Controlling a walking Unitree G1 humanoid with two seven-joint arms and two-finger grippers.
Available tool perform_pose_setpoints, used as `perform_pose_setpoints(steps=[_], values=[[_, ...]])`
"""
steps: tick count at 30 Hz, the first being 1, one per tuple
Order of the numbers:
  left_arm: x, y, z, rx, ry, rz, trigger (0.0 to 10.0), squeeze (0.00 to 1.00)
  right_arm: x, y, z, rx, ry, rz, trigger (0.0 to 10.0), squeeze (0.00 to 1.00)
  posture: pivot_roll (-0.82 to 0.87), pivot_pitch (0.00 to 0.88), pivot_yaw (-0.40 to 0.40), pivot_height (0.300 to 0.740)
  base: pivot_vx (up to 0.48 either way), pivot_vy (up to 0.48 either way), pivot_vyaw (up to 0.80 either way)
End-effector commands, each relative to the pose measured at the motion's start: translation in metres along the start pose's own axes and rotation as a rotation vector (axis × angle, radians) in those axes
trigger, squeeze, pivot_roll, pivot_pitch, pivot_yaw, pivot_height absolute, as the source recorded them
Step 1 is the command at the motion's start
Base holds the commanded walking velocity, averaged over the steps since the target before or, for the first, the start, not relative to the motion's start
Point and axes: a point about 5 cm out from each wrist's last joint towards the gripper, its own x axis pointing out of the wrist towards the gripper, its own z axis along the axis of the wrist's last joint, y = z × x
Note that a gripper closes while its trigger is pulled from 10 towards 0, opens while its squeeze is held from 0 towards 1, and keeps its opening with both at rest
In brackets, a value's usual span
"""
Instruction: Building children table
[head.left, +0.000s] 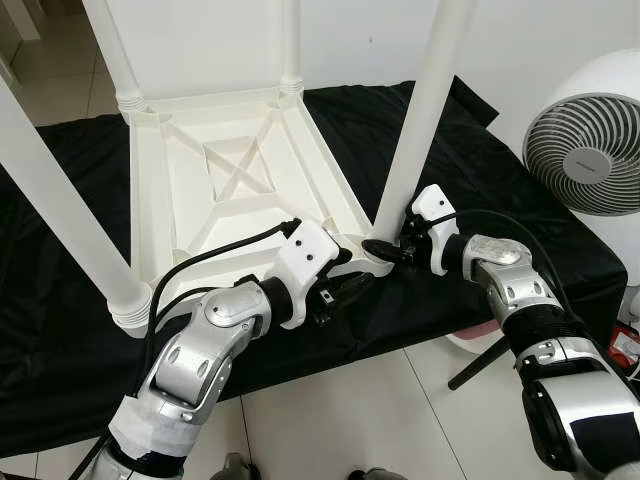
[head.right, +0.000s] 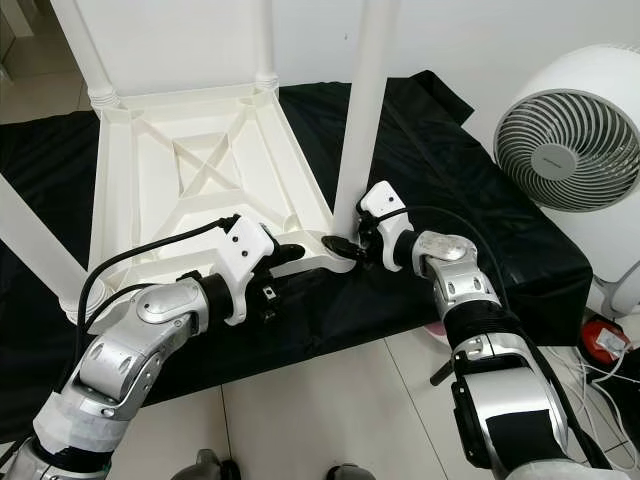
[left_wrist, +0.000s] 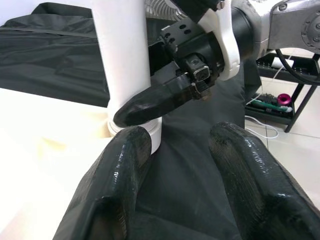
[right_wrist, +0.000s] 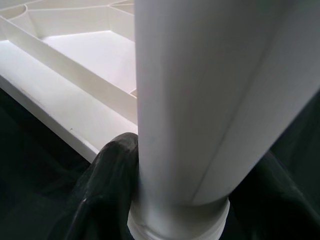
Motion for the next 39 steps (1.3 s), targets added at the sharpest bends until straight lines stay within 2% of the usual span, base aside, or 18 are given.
perform_pose_setpoints(steps=[1,5,6,7,8,13,16,18,20,22,25,26,28,34,35,36,37,39], values=[[-0.001,0.0,0.001,-0.007,-0.003,0.017,10.0,0.0,-0.001,0.007,-0.013,0.015,0.045,0.022,0.0,0.0,-0.06,0.104,0.016,0.74,0.0,0.0,0.0],[-0.001,-0.001,0.001,-0.01,-0.002,0.014,10.0,0.0,-0.006,0.005,-0.012,0.038,0.007,-0.042,0.0,0.0,-0.07,0.113,0.013,0.74,0.0,0.0,0.0],[-0.001,-0.001,0.0,-0.011,-0.002,0.014,10.0,0.0,-0.006,0.004,-0.011,0.038,-0.002,-0.079,3.5,0.0,-0.07,0.113,0.013,0.74,0.0,0.0,0.0],[-0.001,-0.001,0.0,-0.011,-0.002,0.014,10.0,0.0,-0.006,0.004,-0.011,0.038,-0.002,-0.079,3.5,0.0,-0.07,0.113,0.013,0.74,0.0,0.0,0.0],[-0.001,-0.002,0.0,-0.012,-0.002,0.014,10.0,0.0,-0.005,0.005,-0.009,0.048,-0.03,-0.121,10.0,0.0,-0.07,0.117,0.006,0.74,0.0,0.0,0.0],[-0.001,-0.002,0.0,-0.014,-0.002,0.015,10.0,0.0,-0.001,0.007,-0.005,0.078,-0.069,-0.216,10.0,0.0,-0.07,0.12,0.007,0.74,0.0,0.0,0.0],[-0.002,-0.003,0.0,-0.018,0.0,0.017,10.0,0.0,0.006,0.016,-0.001,0.137,-0.058,-0.46,10.0,0.0,-0.06,0.125,-0.002,0.74,0.0,0.0,0.0],[-0.002,-0.003,0.0,-0.018,0.0,0.017,10.0,0.0,0.006,0.016,-0.001,0.137,-0.058,-0.46,10.0,0.0,-0.06,0.125,-0.002,0.74,0.0,0.0,0.0],[-0.003,-0.004,-0.001,-0.022,0.002,0.021,10.0,0.0,0.006,0.025,0.0,0.214,-0.064,-0.627,10.0,0.0,-0.06,0.127,-0.004,0.74,0.0,0.0,0.0],[-0.003,-0.004,-0.001,-0.022,0.002,0.021,10.0,0.0,0.006,0.025,0.0,0.214,-0.064,-0.627,10.0,0.0,-0.06,0.127,-0.004,0.74,0.0,0.0,0.0],[-0.004,-0.005,-0.002,-0.026,0.006,0.018,10.0,0.0,0.005,0.037,0.002,0.265,-0.069,-0.833,10.0,0.0,-0.06,0.127,-0.004,0.74,0.0,0.0,0.0],[-0.004,-0.005,-0.002,-0.026,0.006,0.018,10.0,0.0,0.005,0.037,0.002,0.265,-0.069,-0.833,10.0,0.0,-0.06,0.127,-0.004,0.74,0.0,0.0,0.0],[-0.003,-0.006,-0.003,-0.026,0.007,0.01,10.0,0.0,0.016,0.056,0.012,0.28,-0.106,-0.859,10.0,0.0,-0.06,0.119,-0.002,0.74,0.0,0.0,0.0],[-0.002,-0.006,-0.002,-0.024,0.006,0.007,10.0,0.0,0.02,0.064,0.017,0.283,-0.117,-0.832,10.0,0.0,-0.06,0.118,-0.002,0.74,0.0,0.0,0.0],[-0.003,-0.006,-0.002,-0.023,0.006,0.008,10.0,0.0,0.02,0.064,0.017,0.284,-0.119,-0.827,10.0,0.11,-0.06,0.113,-0.008,0.74,0.0,0.0,0.0],[-0.003,-0.006,-0.002,-0.023,0.006,0.008,10.0,0.0,0.02,0.064,0.017,0.284,-0.119,-0.827,10.0,0.11,-0.06,0.113,-0.008,0.74,0.0,0.0,0.0],[-0.003,-0.006,-0.002,-0.022,0.006,0.011,10.0,0.0,0.018,0.062,0.019,0.288,-0.142,-0.833,10.0,1.0,-0.06,0.108,-0.011,0.74,0.0,0.0,0.0],[-0.003,-0.005,-0.002,-0.022,0.005,0.014,10.0,0.0,0.017,0.062,0.022,0.285,-0.166,-0.824,10.0,1.0,-0.06,0.108,-0.011,0.74,0.0,0.0,0.0]])
